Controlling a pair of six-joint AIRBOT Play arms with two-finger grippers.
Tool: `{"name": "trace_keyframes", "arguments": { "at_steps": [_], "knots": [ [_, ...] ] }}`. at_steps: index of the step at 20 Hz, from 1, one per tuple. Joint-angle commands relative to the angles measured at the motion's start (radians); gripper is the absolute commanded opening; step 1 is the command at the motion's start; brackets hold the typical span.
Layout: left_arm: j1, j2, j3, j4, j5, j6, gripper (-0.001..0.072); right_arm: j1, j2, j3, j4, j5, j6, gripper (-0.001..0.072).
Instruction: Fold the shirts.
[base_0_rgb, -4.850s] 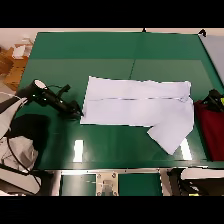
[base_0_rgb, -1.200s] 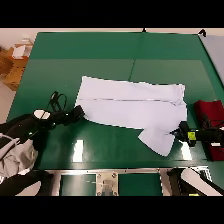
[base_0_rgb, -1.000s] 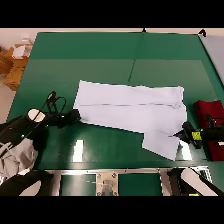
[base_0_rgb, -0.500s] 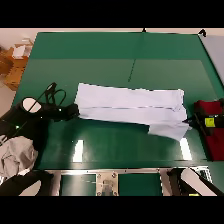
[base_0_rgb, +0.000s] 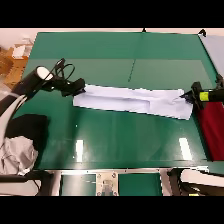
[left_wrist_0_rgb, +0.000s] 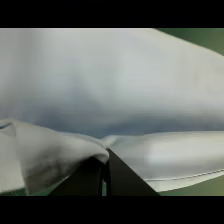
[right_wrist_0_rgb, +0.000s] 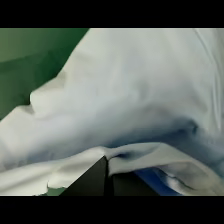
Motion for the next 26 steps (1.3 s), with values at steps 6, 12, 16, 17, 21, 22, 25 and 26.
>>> {"name": "trace_keyframes", "arguments": {
  "at_steps": [6, 12, 16, 17, 21, 22, 25, 26],
  "knots": [
    [0.043, -0.229, 0.221, -0.005, 0.092, 0.007, 0.0613, 0.037, -0.358, 0.329, 0.079, -0.069, -0.106, 0.0221],
    [0.174, -0.229, 0.351, -0.005, -0.233, 0.008, 0.0613, -0.132, -0.372, 0.443, -0.038, 0.156, -0.285, 0.0641],
    [0.182, -0.229, 0.353, -0.013, -0.258, 0.008, 0.0613, -0.169, -0.463, 0.426, -0.033, 0.294, -0.409, 0.0643],
    [0.182, -0.229, 0.353, -0.019, -0.265, 0.008, 0.0612, -0.168, -0.488, 0.426, -0.029, 0.309, -0.433, 0.0669],
    [0.182, -0.229, 0.353, -0.021, -0.299, 0.008, 0.0612, -0.168, -0.575, 0.426, 0.072, 0.388, -0.504, 0.0701],
    [0.182, -0.229, 0.353, -0.021, -0.300, 0.008, 0.0612, -0.168, -0.583, 0.426, 0.087, 0.402, -0.525, 0.0710],
    [0.182, -0.229, 0.353, -0.020, -0.296, 0.009, 0.0612, -0.166, -0.586, 0.426, 0.116, 0.415, -0.562, 0.0713],
    [0.182, -0.229, 0.353, -0.020, -0.295, 0.010, 0.0612, -0.163, -0.586, 0.426, 0.116, 0.414, -0.566, 0.0713]
  ]
}}
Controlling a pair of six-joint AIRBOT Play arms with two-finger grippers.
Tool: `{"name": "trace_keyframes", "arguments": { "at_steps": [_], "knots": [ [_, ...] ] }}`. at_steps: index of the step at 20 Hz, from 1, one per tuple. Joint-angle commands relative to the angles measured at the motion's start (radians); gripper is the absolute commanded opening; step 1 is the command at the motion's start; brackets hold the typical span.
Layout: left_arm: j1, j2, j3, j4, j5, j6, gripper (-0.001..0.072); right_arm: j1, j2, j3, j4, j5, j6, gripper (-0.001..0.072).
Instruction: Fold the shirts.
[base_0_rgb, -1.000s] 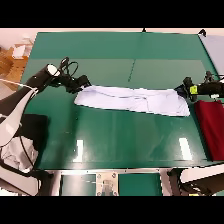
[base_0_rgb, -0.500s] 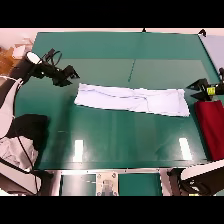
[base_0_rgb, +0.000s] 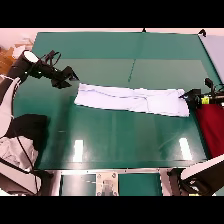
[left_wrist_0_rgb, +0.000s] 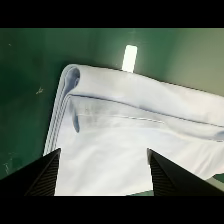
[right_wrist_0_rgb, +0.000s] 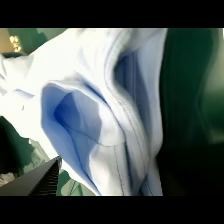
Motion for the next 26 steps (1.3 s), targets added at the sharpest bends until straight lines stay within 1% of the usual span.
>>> {"name": "trace_keyframes", "arguments": {
  "at_steps": [1, 7, 8, 9, 10, 11, 12, 13, 14, 15, 16, 18, 20, 23, 25, 26],
  "knots": [
    [0.000, 0.000, 0.001, -0.002, -0.004, 0.012, 0.0612, 0.008, -0.014, 0.000, 0.023, 0.013, -0.050, 0.0713],
    [0.000, 0.000, 0.001, -0.032, -0.003, 0.029, 0.0612, 0.079, -0.015, 0.000, 0.021, -0.078, -0.050, 0.0697],
    [0.000, 0.000, 0.001, -0.040, -0.005, 0.037, 0.0611, 0.085, -0.014, 0.002, 0.021, -0.083, -0.048, 0.0604],
    [0.000, 0.000, 0.001, -0.051, -0.005, 0.048, 0.0611, 0.087, -0.014, 0.006, 0.021, -0.085, -0.045, 0.0306],
    [0.000, 0.000, 0.001, -0.063, -0.005, 0.053, 0.0611, 0.087, -0.014, 0.012, 0.023, -0.087, -0.043, 0.0205],
    [0.000, 0.000, 0.001, -0.079, -0.004, 0.055, 0.0611, 0.087, -0.014, 0.020, 0.022, -0.085, -0.032, 0.0148],
    [-0.002, 0.000, 0.001, -0.097, -0.002, 0.068, 0.0607, 0.087, -0.014, 0.031, 0.022, -0.084, -0.023, 0.0058],
    [-0.011, 0.000, 0.001, -0.112, 0.000, 0.085, 0.0444, 0.089, -0.013, 0.046, 0.022, -0.080, -0.018, 0.0017],
    [-0.024, 0.000, 0.001, -0.128, 0.010, 0.120, 0.0178, 0.093, -0.012, 0.065, 0.022, -0.066, -0.014, 0.0017],
    [-0.049, 0.000, 0.001, -0.148, 0.024, 0.163, 0.0024, 0.100, -0.012, 0.090, 0.021, -0.041, -0.004, 0.0017],
    [-0.082, 0.000, 0.001, -0.160, 0.054, 0.168, 0.0022, 0.108, -0.012, 0.114, 0.021, -0.014, 0.010, 0.0017],
    [-0.176, -0.002, 0.001, -0.170, 0.156, 0.195, 0.0022, 0.134, -0.012, 0.177, 0.022, 0.057, 0.043, 0.0017],
    [-0.296, -0.014, 0.001, -0.175, 0.305, 0.230, 0.0022, 0.166, -0.007, 0.250, 0.022, 0.131, 0.077, 0.0017],
    [-0.487, -0.077, 0.002, -0.175, 0.528, 0.247, 0.0022, 0.213, 0.036, 0.352, 0.022, 0.195, 0.129, 0.0017],
    [-0.576, -0.141, 0.004, -0.189, 0.622, 0.246, 0.0022, 0.245, 0.084, 0.414, 0.022, 0.221, 0.168, 0.0017],
    [-0.603, -0.174, 0.018, -0.213, 0.643, 0.246, 0.0022, 0.261, 0.105, 0.439, 0.024, 0.236, 0.188, 0.0017]
  ]
}}
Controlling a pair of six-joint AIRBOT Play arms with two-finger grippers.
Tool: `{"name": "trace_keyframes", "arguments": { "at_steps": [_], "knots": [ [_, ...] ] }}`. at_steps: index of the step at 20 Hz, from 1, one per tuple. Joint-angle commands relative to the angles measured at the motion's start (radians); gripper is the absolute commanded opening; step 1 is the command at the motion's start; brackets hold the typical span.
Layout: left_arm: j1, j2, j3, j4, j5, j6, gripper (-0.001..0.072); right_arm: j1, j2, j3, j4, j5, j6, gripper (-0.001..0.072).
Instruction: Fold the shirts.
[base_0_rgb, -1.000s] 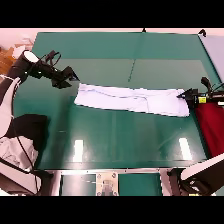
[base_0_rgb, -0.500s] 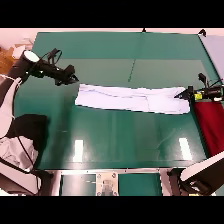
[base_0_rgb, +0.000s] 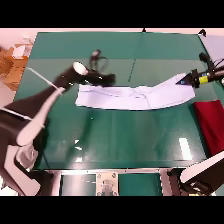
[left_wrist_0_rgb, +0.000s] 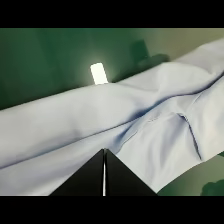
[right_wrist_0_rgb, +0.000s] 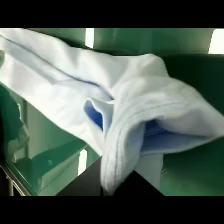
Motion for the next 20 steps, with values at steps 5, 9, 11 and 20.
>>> {"name": "trace_keyframes", "arguments": {
  "at_steps": [5, 9, 11, 20],
  "knots": [
    [-0.187, -0.236, 0.205, -0.132, 0.154, 0.013, 0.0022, 0.150, 0.167, 0.100, 0.003, 0.069, 0.119, 0.0017],
    [-0.214, -0.327, 0.302, -0.160, 0.074, -0.010, 0.0022, 0.242, 0.200, 0.100, 0.002, 0.068, 0.129, 0.0017],
    [-0.212, -0.336, 0.301, -0.163, 0.043, -0.040, 0.0022, 0.262, 0.200, 0.100, 0.000, 0.066, 0.129, 0.0017],
    [0.072, -0.247, 0.473, -0.138, -0.547, -0.027, 0.0021, 0.310, 0.200, 0.100, 0.025, 0.038, 0.216, 0.0016]
  ]
}}
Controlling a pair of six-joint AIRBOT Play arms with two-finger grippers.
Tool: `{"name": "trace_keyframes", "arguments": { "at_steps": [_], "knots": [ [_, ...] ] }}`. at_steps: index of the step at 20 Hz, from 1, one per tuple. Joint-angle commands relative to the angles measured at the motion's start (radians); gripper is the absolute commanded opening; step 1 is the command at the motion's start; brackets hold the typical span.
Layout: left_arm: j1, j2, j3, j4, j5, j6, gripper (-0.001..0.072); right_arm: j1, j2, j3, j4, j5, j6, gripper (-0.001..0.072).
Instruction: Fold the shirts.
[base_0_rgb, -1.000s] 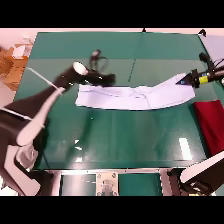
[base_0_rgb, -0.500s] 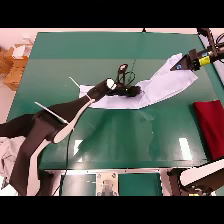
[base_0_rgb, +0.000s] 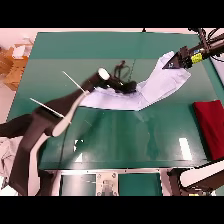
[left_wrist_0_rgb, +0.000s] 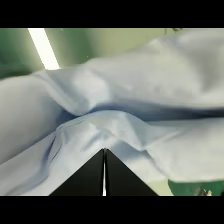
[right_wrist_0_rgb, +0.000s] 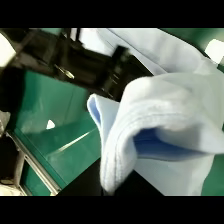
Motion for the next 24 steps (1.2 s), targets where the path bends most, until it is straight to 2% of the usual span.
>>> {"name": "trace_keyframes", "arguments": {
  "at_steps": [1, 3, 5, 7, 10, 12, 13, 14, 15, 18, 19, 20, 24],
  "knots": [
    [0.163, 0.071, 0.060, 0.039, -0.315, -0.018, 0.0021, 0.049, 0.000, 0.001, 0.024, -0.022, 0.063, 0.0016],
    [0.269, 0.142, 0.060, 0.178, -0.414, -0.085, 0.0021, 0.121, 0.000, 0.001, 0.027, -0.072, 0.093, 0.0017],
    [0.362, 0.205, 0.060, 0.383, -0.513, -0.143, 0.0021, 0.219, 0.000, 0.001, 0.026, -0.149, 0.128, 0.0017],
    [0.441, 0.246, 0.059, 0.553, -0.617, -0.160, 0.0022, 0.334, -0.012, -0.001, 0.008, -0.278, 0.148, 0.0017],
    [0.534, 0.254, 0.059, 0.597, -0.738, -0.156, 0.0022, 0.523, -0.078, -0.016, -0.015, -0.549, 0.182, 0.0017],
    [0.575, 0.254, 0.059, 0.598, -0.752, -0.156, 0.0022, 0.658, -0.160, -0.032, -0.014, -0.760, 0.182, 0.0019],
    [0.589, 0.254, 0.059, 0.598, -0.747, -0.156, 0.0022, 0.729, -0.216, -0.035, -0.013, -0.867, 0.182, 0.0118],
    [0.596, 0.254, 0.059, 0.598, -0.747, -0.156, 0.0022, 0.789, -0.269, -0.034, 0.000, -0.939, 0.182, 0.0377],
    [0.598, 0.254, 0.059, 0.600, -0.748, -0.156, 0.0022, 0.837, -0.311, -0.034, 0.009, -0.961, 0.183, 0.0552],
    [0.598, 0.254, 0.059, 0.600, -0.744, -0.148, 0.0022, 0.824, -0.322, -0.029, -0.012, -0.877, 0.187, 0.0534],
    [0.597, 0.254, 0.059, 0.599, -0.745, -0.149, 0.0022, 0.774, -0.306, -0.023, -0.018, -0.819, 0.187, 0.0465],
    [0.598, 0.254, 0.059, 0.599, -0.745, -0.148, 0.0022, 0.708, -0.287, -0.020, -0.026, -0.749, 0.187, 0.0434],
    [0.597, 0.254, 0.059, 0.599, -0.745, -0.149, 0.0022, 0.421, -0.229, -0.022, -0.119, -0.401, 0.212, 0.0435]
  ]
}}
